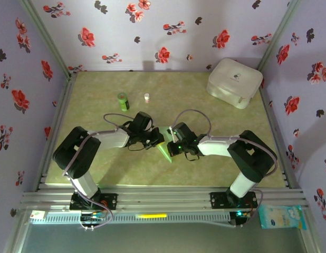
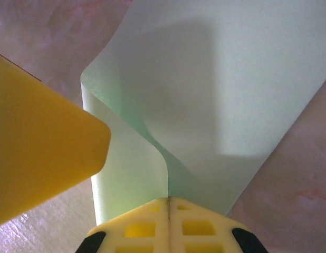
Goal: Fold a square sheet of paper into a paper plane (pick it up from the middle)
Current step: Fold the paper at the center of the table.
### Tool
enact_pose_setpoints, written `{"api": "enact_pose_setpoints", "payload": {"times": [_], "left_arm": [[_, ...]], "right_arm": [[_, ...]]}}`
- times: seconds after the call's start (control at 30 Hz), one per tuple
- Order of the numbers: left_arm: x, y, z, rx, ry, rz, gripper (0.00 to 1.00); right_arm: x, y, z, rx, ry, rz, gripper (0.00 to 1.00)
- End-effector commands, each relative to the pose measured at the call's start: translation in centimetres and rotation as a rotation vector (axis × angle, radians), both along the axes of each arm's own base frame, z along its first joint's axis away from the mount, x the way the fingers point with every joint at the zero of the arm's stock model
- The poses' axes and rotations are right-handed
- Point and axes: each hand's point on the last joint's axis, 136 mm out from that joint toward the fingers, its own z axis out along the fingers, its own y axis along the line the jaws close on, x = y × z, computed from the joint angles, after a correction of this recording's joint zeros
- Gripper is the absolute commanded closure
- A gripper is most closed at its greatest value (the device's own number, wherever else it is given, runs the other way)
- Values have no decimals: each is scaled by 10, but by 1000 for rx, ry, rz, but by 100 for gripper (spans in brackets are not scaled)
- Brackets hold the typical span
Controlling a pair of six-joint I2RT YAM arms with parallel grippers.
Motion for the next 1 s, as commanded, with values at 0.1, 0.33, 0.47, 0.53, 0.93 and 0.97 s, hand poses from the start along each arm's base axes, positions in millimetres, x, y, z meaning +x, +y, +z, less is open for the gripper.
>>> {"api": "enact_pose_setpoints", "payload": {"times": [0.1, 0.33, 0.47, 0.53, 0.93, 0.97], "left_arm": [[-7, -3, -13, -3, 23, -11, 100], [-10, 3, -26, 31, 33, -15, 100], [-12, 7, -35, 56, 43, -14, 100], [-13, 10, -39, 69, 44, -10, 100], [-21, 20, -60, 111, 66, 1, 100], [-21, 21, -61, 114, 66, 2, 100]], "right_arm": [[2, -7, -9, -31, -1, -13, 100], [2, -5, -8, -25, 0, -12, 100], [2, -5, -8, -22, 5, -12, 100], [1, -5, -7, -22, 6, -11, 100], [3, -1, 0, -3, 7, -13, 98], [4, 0, 4, 5, 4, -17, 95]]}}
